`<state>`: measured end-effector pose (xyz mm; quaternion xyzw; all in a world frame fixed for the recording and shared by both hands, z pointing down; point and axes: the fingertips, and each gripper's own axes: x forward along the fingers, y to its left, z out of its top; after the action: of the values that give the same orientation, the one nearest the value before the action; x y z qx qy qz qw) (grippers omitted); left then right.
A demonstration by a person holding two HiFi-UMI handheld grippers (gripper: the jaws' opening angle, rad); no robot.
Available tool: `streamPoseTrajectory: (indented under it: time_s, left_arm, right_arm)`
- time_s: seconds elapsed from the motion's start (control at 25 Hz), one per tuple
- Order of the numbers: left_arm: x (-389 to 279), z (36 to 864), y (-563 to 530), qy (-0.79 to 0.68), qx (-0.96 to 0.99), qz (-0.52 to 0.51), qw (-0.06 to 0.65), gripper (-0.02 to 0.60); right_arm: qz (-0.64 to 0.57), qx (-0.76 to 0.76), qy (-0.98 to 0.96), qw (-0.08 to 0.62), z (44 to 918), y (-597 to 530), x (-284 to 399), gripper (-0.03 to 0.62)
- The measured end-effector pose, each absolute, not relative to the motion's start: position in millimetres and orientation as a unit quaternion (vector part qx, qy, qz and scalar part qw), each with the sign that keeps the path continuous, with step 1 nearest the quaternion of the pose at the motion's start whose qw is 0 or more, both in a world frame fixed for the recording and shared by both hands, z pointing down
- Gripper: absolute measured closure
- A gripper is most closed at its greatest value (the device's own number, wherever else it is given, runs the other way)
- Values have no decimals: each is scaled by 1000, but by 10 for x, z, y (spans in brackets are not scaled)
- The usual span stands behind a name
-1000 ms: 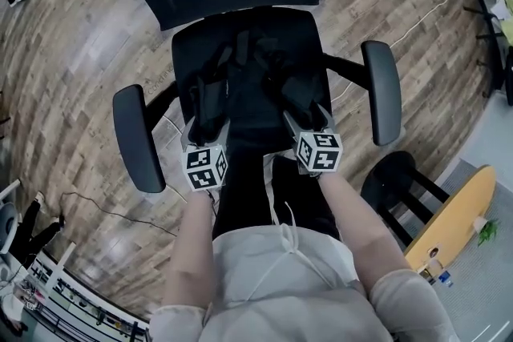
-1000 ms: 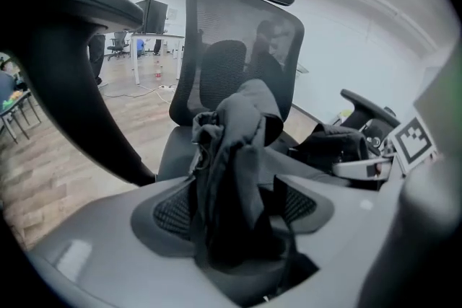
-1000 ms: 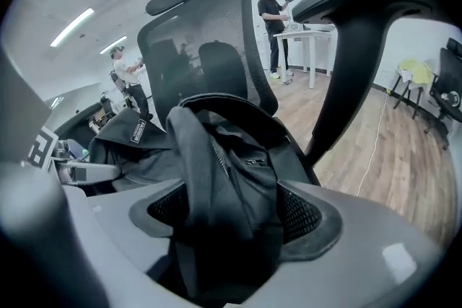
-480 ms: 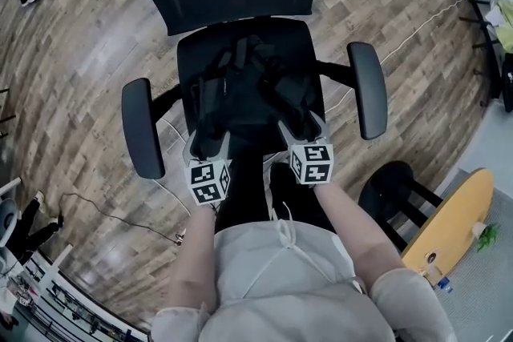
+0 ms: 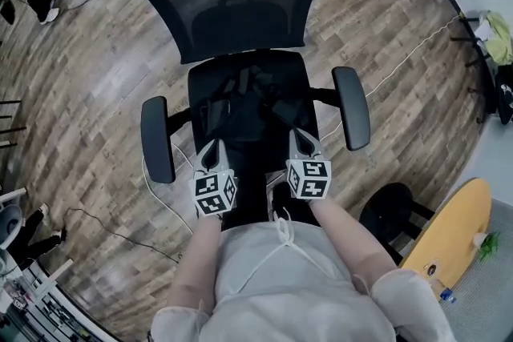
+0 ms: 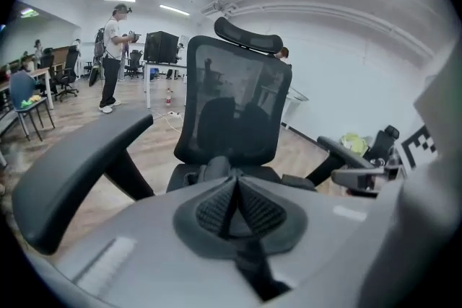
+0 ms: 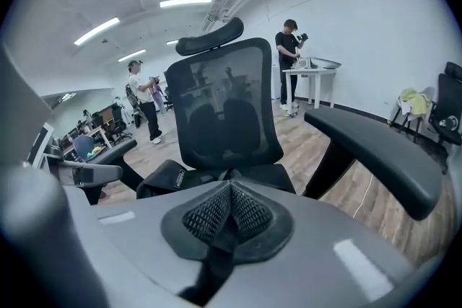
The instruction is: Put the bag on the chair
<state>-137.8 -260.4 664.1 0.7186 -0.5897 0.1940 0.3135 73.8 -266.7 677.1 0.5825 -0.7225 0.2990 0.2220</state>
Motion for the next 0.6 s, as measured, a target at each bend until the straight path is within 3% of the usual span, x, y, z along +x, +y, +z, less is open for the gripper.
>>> streamPoseTrajectory:
  time_s: [0.28, 0.6]
  left_arm:
    - [-1265, 5913, -2827, -568, 756, 165, 281, 575]
    - [-1276, 4722, -3265, -541, 817, 104, 168, 575]
  right_arm:
    - [273, 582, -746, 174, 5984, -2924, 617, 594]
    - [198, 563, -796, 97, 4901, -3293, 260, 594]
